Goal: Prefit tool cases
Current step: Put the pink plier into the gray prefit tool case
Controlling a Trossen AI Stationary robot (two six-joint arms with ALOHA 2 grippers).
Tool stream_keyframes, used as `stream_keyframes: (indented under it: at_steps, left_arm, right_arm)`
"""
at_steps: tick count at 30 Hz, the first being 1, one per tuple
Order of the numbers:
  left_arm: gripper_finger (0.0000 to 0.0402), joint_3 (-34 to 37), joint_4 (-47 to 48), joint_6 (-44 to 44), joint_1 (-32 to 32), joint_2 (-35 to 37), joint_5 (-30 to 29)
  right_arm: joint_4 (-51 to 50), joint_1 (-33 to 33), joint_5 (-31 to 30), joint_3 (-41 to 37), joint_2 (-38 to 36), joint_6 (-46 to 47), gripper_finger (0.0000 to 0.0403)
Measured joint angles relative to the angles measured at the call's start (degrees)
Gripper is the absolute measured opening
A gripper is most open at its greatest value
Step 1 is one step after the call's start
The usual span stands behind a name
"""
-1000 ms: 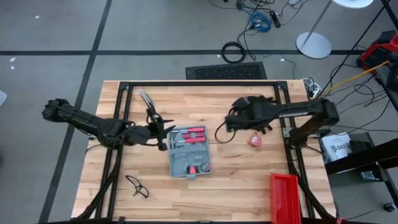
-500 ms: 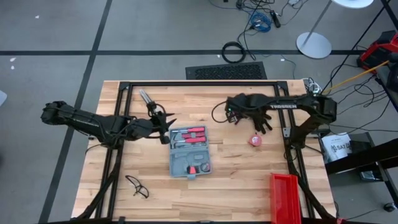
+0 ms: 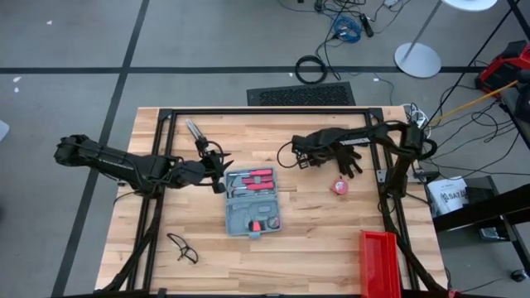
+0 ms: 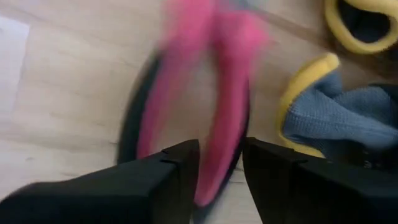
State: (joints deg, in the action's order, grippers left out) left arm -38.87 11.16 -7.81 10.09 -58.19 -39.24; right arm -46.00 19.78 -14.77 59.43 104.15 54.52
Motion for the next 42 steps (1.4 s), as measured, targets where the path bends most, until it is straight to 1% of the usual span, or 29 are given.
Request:
stream_keyframes:
  at_steps: [3,5,7,9,12,15,17,20,22,25,27,30,34,38,42]
  left_arm:
    - [0.0111,0.0,-0.01,0.04,0.05,0.0,0.0]
    - [0.0111,0.0,0.11,0.05,0.04,0.0,0.01]
    - [0.0111,0.0,0.13,0.59,0.04,0.0,0.01]
    - [0.0111,0.0,0.14,1.4,0.04,0.0,0.01]
    - [0.0111,0.0,0.45,1.5,0.17,-0.02,0.02]
    - [0.0111,0.0,0.4,1.53,0.22,-0.02,0.01]
    - [0.0111,0.0,0.44,1.53,0.22,-0.02,0.02]
    - [0.0111,0.0,0.68,1.49,0.54,0.02,0.02]
    - [0.0111,0.0,0.75,1.49,0.94,0.42,0.0]
    - [0.0111,0.0,0.83,1.49,1.5,2.04,0.01]
    - [0.0112,0.0,0.57,1.49,2.21,3.94,0.02]
    - [0.0112,0.0,-0.48,1.49,3.53,8.06,0.02]
    - [0.0112,0.0,-0.36,2.44,5.04,13.32,0.0]
    - [0.0112,0.0,-0.18,3.73,6.13,16.17,-0.02]
    - [0.0112,-0.02,0.14,4.46,7.03,16.3,0.0]
  right_arm:
    - [0.51,1.69,4.4,0.3,2.38,-3.63,0.0103]
    - [0.81,2.47,6.57,0.55,3.55,-7.31,0.0076]
    - [0.86,2.94,7.37,0.62,3.93,-10.85,0.0042]
    - [0.99,3.15,8.24,0.62,3.69,-13.84,0.004]
    - [0.37,2.91,7.31,0.96,1.75,-16.14,0.0039]
    - [0.28,2.52,6.41,1.89,-2.06,-19.82,0.0039]
    - [0.59,1.63,6.27,3.22,-5.89,-23.05,0.0039]
    - [2.61,-1.3,6.56,4.39,-10.46,-29.79,0.0039]
    - [3.44,-4.53,7.08,4.27,-11.4,-33.65,0.0039]
    - [6.04,-9.55,8.16,5.57,-11.24,-35.7,0.0039]
    - [8.06,-12.84,7.69,6.89,-9.53,-37.11,0.0039]
    - [8.97,-16.95,7.74,9.65,-4.85,-39.74,0.0039]
    - [9.86,-21.43,7.77,17.45,2.51,-43.85,0.0039]
    - [4.83,-24.49,7.79,26.8,11.87,-49.27,0.0039]
    - [-0.55,-25.65,7.69,35.59,18.53,-53.02,0.0039]
